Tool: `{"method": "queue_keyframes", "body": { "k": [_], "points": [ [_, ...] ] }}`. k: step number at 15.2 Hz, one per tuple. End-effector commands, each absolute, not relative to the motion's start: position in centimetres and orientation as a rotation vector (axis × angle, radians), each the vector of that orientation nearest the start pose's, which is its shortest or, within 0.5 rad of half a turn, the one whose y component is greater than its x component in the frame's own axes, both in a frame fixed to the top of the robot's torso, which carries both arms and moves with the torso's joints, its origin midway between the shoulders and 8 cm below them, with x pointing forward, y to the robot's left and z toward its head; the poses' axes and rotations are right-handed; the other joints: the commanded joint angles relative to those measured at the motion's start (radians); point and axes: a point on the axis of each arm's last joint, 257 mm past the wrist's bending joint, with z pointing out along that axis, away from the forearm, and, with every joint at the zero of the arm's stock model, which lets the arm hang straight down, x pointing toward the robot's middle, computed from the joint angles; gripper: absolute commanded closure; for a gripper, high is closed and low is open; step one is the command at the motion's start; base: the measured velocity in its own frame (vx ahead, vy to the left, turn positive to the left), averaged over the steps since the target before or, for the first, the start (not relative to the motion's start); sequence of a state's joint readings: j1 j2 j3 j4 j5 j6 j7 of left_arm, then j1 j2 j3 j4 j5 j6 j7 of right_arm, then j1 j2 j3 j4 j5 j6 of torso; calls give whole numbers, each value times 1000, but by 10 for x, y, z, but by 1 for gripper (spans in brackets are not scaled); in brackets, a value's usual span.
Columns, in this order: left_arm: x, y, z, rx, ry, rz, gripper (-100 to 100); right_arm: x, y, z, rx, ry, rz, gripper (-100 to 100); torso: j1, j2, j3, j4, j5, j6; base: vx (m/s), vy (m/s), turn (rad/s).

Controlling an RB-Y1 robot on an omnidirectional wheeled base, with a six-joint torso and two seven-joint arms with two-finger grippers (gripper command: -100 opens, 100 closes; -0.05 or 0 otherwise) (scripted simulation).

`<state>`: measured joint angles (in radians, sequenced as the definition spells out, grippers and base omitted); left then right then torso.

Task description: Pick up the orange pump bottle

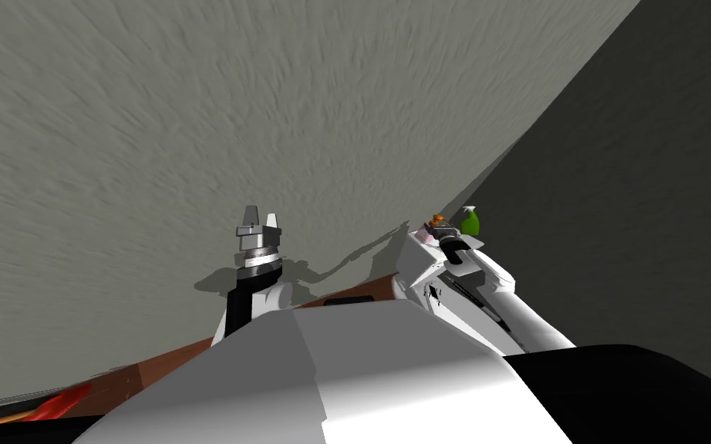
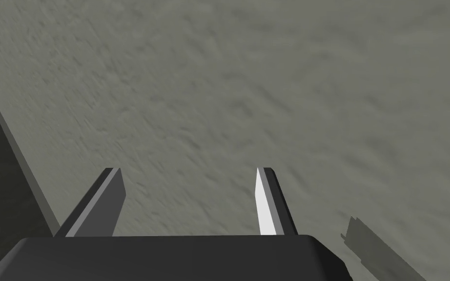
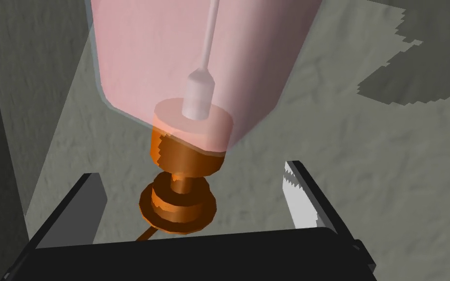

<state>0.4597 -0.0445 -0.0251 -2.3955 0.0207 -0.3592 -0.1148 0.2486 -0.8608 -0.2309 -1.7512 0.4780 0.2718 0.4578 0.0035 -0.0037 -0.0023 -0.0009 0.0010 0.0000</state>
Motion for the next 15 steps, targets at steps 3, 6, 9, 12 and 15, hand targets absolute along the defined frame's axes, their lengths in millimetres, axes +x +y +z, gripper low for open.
{"method": "queue_keyframes", "body": {
  "k": [3, 6, 9, 12, 15],
  "points": [
    [345, 273, 62, -654, 586, -1252, 0, 465, -574, -98, 89, 1585, -480, 100, -2, 2, 1, 0, -1, -1, 5, 5, -16],
    [345, 273, 62, -654, 586, -1252, 0, 465, -574, -97, 89, 1584, -481, 100, -4, -1, -1, -1, -2, -3, 0, 0, 0],
    [345, 273, 62, -654, 586, -1252, 0, 459, -597, -91, 131, 1591, -534, -100, -6, -4, -3, -2, -3, -4, 37, -36, 168],
    [345, 273, 62, -654, 586, -1252, 0, 457, -598, -90, 136, 1592, -541, -100, -8, -5, -4, -2, -3, -3, 40, -44, 121],
    [345, 273, 62, -654, 586, -1252, 0, 458, -603, -83, 143, 1584, -549, 100, -7, -4, -3, -2, -3, -3, 25, -27, 10]
  ]
}}
